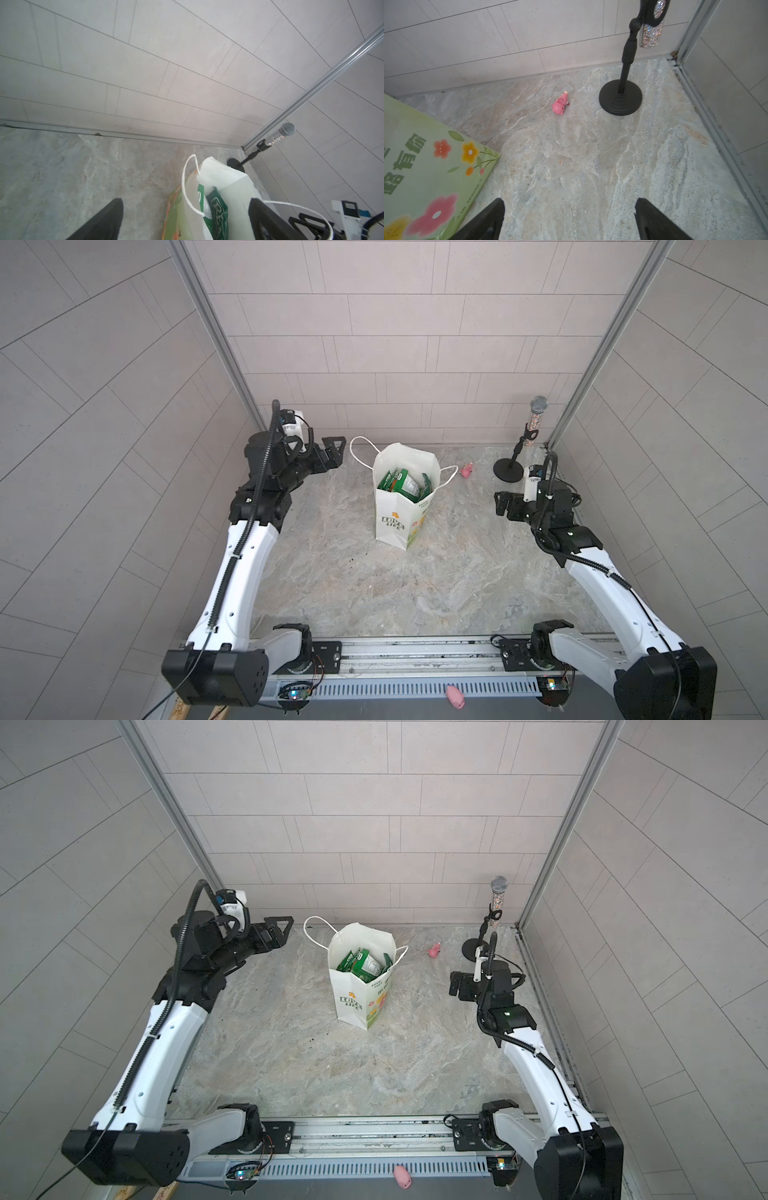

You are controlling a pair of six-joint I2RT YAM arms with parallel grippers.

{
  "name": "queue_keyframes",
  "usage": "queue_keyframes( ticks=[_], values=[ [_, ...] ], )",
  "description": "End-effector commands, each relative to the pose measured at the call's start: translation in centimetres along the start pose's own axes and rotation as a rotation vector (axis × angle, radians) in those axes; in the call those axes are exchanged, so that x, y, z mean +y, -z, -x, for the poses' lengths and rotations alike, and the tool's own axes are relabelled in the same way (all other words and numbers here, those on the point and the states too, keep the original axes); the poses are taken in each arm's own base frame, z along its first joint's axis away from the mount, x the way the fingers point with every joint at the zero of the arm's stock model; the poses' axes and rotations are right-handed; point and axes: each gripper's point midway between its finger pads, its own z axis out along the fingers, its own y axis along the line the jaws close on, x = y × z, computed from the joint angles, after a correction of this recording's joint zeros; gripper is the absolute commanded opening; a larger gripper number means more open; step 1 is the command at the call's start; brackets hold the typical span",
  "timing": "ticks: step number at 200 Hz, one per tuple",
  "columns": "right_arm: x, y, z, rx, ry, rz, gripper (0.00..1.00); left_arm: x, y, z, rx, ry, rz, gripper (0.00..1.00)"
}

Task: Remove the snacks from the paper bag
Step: 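Raise both arms and move the grippers toward the paper bag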

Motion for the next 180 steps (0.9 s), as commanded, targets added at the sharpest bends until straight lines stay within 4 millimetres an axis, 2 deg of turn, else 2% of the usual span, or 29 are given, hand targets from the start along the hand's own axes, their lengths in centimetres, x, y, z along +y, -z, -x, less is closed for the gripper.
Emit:
queue_keyframes(
  ticks=[1,25,68,101,123,180],
  values=[
    [1.7,1.0,-0.4,0.052,-0.019,0.085,0.99,-0.6,-2.0,-2.5,0.149,0.023,-0.051,0.9],
    [2.3,1.3,-0.2,0.062,-0.023,0.107,0.99,-0.9,-4.4,-3.2,0.215,0.037,-0.082,0.81],
    [3.3,1.1,-0.8,0.102,-0.009,0.144,0.99,-0.7,-7.3,-4.5,0.276,0.016,-0.061,0.74],
    [4.4,0.0,-2.2,0.145,0.002,0.169,0.99,-0.4,-9.0,-4.7,0.29,0.041,-0.074,0.57],
    [6.1,-1.5,-3.5,0.169,0.01,0.198,0.95,-0.4,-9.6,-4.2,0.271,0.046,-0.08,0.47],
    [12.1,-5.8,-6.9,0.218,0.034,0.265,0.82,-1.5,-9.2,-2.6,0.235,0.037,-0.105,0.08]
  ],
)
